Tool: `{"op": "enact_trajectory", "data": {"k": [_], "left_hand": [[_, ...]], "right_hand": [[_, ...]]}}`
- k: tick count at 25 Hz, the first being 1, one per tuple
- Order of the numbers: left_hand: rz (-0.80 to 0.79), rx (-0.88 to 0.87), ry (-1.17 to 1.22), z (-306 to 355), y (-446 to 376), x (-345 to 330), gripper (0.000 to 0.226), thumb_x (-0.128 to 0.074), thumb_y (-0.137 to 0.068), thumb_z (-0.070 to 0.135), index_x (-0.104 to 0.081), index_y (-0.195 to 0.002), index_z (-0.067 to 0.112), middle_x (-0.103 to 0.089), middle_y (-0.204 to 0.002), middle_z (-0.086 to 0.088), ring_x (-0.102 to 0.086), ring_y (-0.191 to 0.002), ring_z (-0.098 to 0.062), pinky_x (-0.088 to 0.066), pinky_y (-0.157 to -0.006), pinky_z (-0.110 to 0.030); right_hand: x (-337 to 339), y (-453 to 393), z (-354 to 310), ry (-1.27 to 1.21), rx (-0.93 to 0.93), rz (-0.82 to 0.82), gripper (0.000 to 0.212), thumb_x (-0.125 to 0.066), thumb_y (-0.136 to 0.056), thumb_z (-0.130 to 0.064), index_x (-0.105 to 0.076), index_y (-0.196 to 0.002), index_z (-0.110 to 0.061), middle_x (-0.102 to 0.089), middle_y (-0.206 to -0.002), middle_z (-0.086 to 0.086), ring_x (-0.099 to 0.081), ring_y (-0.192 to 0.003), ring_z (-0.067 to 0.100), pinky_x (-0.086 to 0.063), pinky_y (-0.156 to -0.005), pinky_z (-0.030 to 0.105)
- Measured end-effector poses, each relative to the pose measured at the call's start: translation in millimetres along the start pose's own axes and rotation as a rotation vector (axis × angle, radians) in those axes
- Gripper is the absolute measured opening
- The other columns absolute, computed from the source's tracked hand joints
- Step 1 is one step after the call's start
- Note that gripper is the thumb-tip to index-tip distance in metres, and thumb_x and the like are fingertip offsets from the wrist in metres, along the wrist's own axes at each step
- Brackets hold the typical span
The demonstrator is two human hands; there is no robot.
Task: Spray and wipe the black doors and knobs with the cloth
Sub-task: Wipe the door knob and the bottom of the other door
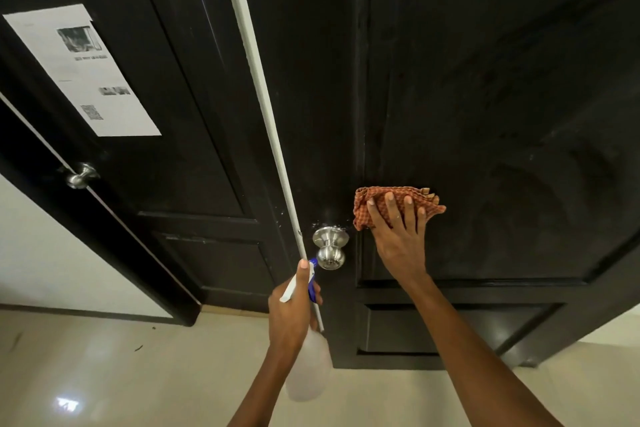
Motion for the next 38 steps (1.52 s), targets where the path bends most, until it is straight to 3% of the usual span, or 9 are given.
{"op": "enact_trajectory", "data": {"k": [5, 10, 13, 22, 27, 30, 32, 36, 38], "left_hand": [[0.01, -0.08, -0.021, 18.0, -7.3, 3.7, 0.064, -0.038, -0.085, 0.068, -0.072, -0.083, 0.013, -0.073, -0.077, 0.002, -0.068, -0.075, -0.017, -0.055, -0.067, -0.029], [0.005, -0.04, 0.014, 25.0, -15.5, 6.7, 0.064, -0.041, -0.085, 0.07, -0.067, -0.077, 0.012, -0.067, -0.062, 0.0, -0.064, -0.058, -0.015, -0.052, -0.054, -0.027], [-0.019, -0.036, 0.007, 23.7, -18.6, 8.3, 0.061, -0.04, -0.088, 0.067, -0.07, -0.084, 0.014, -0.071, -0.073, 0.001, -0.068, -0.071, -0.016, -0.049, -0.061, -0.022], [0.0, 0.003, -0.031, 13.2, -18.7, 26.8, 0.066, -0.038, -0.079, 0.074, -0.068, -0.081, 0.015, -0.07, -0.078, -0.005, -0.067, -0.075, -0.022, -0.058, -0.068, -0.034], [0.069, 0.022, 0.032, -1.1, -14.5, 46.0, 0.064, -0.04, -0.08, 0.071, -0.069, -0.086, 0.014, -0.07, -0.08, -0.001, -0.067, -0.08, -0.023, -0.056, -0.072, -0.035], [0.075, 0.044, 0.022, -8.9, -15.4, 55.1, 0.07, -0.039, -0.079, 0.071, -0.069, -0.092, 0.009, -0.069, -0.084, -0.004, -0.065, -0.079, -0.02, -0.047, -0.06, -0.024], [0.051, 0.048, 0.011, -8.7, -16.9, 55.4, 0.071, -0.039, -0.08, 0.07, -0.07, -0.093, 0.008, -0.069, -0.085, -0.004, -0.065, -0.079, -0.019, -0.044, -0.059, -0.023], [0.025, 0.061, 0.021, -4.3, -21.1, 54.4, 0.065, -0.04, -0.078, 0.069, -0.069, -0.096, 0.014, -0.068, -0.087, 0.001, -0.064, -0.08, -0.019, -0.048, -0.071, -0.031], [0.005, 0.044, 0.005, -2.8, -23.3, 55.8, 0.064, -0.039, -0.08, 0.069, -0.07, -0.095, 0.014, -0.068, -0.087, 0.0, -0.064, -0.081, -0.019, -0.048, -0.072, -0.032]], "right_hand": [[9.9, -1.4, -2.3, -0.066, -0.054, 0.001, 0.071, -0.05, -0.104, -0.033, -0.014, -0.165, -0.034, 0.003, -0.174, 0.0, 0.004, -0.16, 0.031, -0.001, -0.127, 0.056], [24.7, 0.3, -5.9, -0.23, -0.164, -0.046, 0.059, -0.043, -0.107, -0.036, -0.024, -0.162, -0.026, -0.009, -0.173, 0.002, -0.002, -0.16, 0.03, -0.002, -0.129, 0.052], [26.2, 9.0, -18.3, -0.439, -0.284, -0.093, 0.056, -0.037, -0.11, -0.04, -0.022, -0.163, -0.025, -0.018, -0.172, 0.007, -0.007, -0.16, 0.033, -0.006, -0.129, 0.055], [15.7, 36.2, -47.9, -0.894, -0.603, -0.194, 0.051, -0.031, -0.107, -0.059, -0.021, -0.156, -0.058, -0.012, -0.165, -0.035, -0.002, -0.159, 0.007, -0.016, -0.128, 0.059], [-7.1, 49.5, -97.0, -0.749, -0.545, -0.362, 0.056, -0.019, -0.1, -0.075, 0.001, -0.152, -0.069, 0.006, -0.16, -0.045, -0.008, -0.16, 0.016, -0.029, -0.123, 0.061], [-9.0, 45.1, -106.6, -0.659, -0.528, -0.272, 0.06, -0.024, -0.106, -0.064, -0.027, -0.16, -0.038, -0.021, -0.168, -0.021, -0.02, -0.158, 0.025, -0.033, -0.121, 0.059], [-1.2, 33.4, -123.5, -0.436, -0.308, -0.214, 0.055, -0.033, -0.108, -0.049, -0.05, -0.152, -0.021, -0.047, -0.159, -0.002, -0.033, -0.152, 0.031, -0.03, -0.12, 0.058], [-7.9, 11.4, -150.0, -0.081, 0.089, -0.354, 0.058, -0.073, -0.083, -0.043, -0.067, -0.136, -0.02, -0.066, -0.14, 0.002, -0.055, -0.137, 0.029, -0.027, -0.117, 0.05], [-7.7, 12.5, -143.3, -0.059, 0.172, -0.385, 0.062, -0.074, -0.085, -0.042, -0.062, -0.141, -0.02, -0.063, -0.143, 0.003, -0.053, -0.138, 0.028, -0.029, -0.118, 0.048]]}}
Point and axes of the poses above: each hand's wrist, its own y-axis away from the middle knuckle, its own x-axis out of the back of the hand, z = x × y, the point moved 9 cm from there along -y, towards the middle knuckle
